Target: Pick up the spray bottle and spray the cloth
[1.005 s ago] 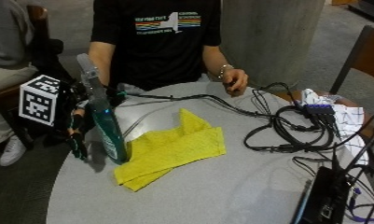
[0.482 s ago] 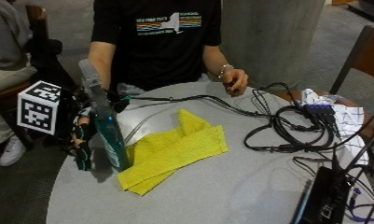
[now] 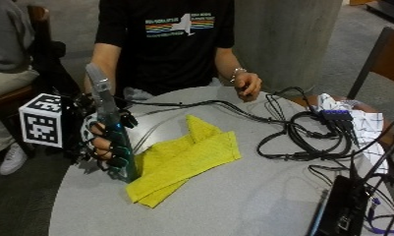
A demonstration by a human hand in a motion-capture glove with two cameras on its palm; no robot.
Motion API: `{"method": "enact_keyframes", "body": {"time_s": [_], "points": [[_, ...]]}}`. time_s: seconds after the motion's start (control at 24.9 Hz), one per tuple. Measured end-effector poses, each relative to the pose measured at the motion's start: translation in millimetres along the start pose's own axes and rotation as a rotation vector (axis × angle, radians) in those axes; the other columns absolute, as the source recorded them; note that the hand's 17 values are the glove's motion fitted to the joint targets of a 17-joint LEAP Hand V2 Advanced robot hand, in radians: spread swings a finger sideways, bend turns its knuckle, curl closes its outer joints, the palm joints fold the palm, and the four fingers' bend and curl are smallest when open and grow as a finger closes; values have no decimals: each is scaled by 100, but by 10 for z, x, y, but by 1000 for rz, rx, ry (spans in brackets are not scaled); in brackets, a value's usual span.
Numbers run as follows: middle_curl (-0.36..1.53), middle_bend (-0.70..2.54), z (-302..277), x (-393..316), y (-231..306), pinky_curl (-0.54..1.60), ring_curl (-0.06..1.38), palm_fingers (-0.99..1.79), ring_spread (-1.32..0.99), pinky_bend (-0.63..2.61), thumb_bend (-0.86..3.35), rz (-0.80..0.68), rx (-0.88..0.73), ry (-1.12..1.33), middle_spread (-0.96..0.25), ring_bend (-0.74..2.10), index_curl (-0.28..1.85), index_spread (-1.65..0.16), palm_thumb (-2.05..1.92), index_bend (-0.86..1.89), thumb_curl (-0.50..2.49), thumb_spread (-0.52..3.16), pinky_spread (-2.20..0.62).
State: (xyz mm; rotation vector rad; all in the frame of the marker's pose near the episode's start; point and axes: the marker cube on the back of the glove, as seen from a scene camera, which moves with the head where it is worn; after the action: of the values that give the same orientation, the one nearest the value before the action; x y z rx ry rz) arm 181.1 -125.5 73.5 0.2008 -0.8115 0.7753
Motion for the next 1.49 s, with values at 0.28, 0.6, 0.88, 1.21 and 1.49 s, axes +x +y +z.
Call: {"method": "enact_keyframes", "body": {"time_s": [0.28, 0.6, 0.88, 1.21, 1.49], "points": [[41, 28, -162, -193, 221, 31, 34, 102, 1, 39, 7, -35, -83, 156, -2, 44, 34, -23, 102, 31, 49, 71, 21], [42, 24, -315, -450, 413, 33, 36, 112, -1, 40, 0, 48, -227, 369, -2, 43, 38, -20, 104, 22, 53, 61, 14], [43, 23, -322, -583, 558, 34, 36, 115, -2, 38, -3, 144, -346, 519, -2, 42, 40, -19, 104, 18, 57, 56, 10], [44, 23, -359, -517, 580, 34, 36, 116, -2, 37, -3, 247, -428, 654, -2, 42, 42, -18, 104, 17, 59, 53, 7], [45, 23, -407, -481, 585, 35, 37, 117, -3, 37, -3, 317, -498, 740, -2, 42, 44, -18, 104, 17, 61, 51, 5]]}}
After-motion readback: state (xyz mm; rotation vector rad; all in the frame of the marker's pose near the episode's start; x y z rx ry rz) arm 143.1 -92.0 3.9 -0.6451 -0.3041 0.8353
